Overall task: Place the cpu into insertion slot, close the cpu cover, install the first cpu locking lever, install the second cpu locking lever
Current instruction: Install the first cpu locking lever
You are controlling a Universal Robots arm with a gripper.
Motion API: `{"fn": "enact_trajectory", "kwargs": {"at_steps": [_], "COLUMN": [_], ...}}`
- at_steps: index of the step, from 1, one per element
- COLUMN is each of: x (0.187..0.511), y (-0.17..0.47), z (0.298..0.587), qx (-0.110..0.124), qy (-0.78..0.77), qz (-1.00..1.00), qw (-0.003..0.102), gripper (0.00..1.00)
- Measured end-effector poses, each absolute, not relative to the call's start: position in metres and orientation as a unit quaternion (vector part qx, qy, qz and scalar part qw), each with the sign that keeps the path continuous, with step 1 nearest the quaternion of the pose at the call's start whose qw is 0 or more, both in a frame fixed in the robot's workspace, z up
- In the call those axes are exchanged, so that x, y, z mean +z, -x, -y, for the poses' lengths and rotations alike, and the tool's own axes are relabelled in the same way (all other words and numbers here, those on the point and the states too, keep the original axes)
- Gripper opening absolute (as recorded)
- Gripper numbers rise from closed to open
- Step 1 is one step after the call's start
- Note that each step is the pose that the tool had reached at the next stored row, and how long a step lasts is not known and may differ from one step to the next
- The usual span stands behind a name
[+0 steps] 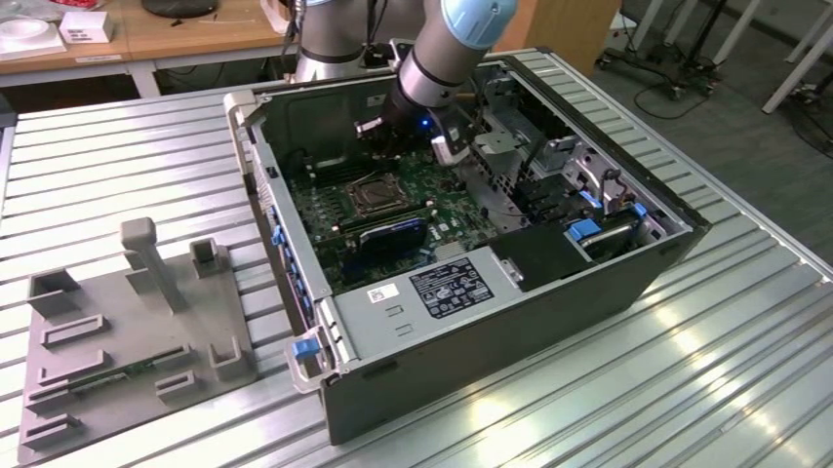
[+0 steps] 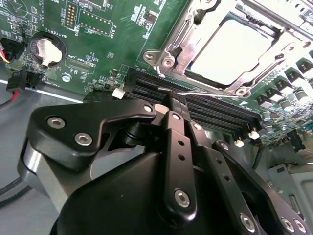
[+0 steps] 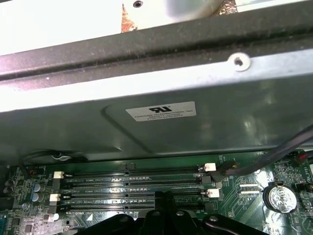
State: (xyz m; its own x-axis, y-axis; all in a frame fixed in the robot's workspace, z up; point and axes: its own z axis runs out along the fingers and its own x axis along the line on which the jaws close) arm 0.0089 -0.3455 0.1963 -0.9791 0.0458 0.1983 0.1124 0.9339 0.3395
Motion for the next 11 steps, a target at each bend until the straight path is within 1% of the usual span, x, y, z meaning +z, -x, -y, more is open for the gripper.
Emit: {"fn": "enact_trajectory", "kwargs": {"at_steps": [11], "x": [0.1960], "y": [-0.0112], "z": [0.3484], "qx": [-0.177], "qy": [0.040], "qz": [0.979], "qw": [0.094], "gripper": [0.11]}}
